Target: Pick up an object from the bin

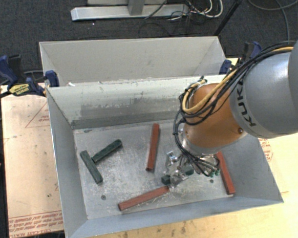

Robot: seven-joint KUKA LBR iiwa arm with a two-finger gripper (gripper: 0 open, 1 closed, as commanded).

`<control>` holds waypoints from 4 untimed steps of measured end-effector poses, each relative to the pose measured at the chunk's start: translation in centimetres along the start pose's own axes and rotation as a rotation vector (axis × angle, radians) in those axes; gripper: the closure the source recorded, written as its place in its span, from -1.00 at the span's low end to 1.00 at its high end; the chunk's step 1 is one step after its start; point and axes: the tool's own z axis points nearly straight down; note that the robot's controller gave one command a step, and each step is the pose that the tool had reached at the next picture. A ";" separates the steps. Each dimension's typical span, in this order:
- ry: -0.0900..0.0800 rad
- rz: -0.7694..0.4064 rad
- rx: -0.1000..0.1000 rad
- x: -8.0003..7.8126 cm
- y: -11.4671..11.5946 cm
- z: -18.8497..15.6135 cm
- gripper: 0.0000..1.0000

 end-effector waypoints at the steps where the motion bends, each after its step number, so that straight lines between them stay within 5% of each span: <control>1: -0.001 0.000 0.000 -0.1 0.0 -1.0 1.00; 4: 0.000 0.001 0.000 0.0 0.1 -6.2 1.00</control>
Offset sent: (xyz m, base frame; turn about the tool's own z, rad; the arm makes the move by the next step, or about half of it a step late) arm -0.0002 0.0000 0.0956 0.0000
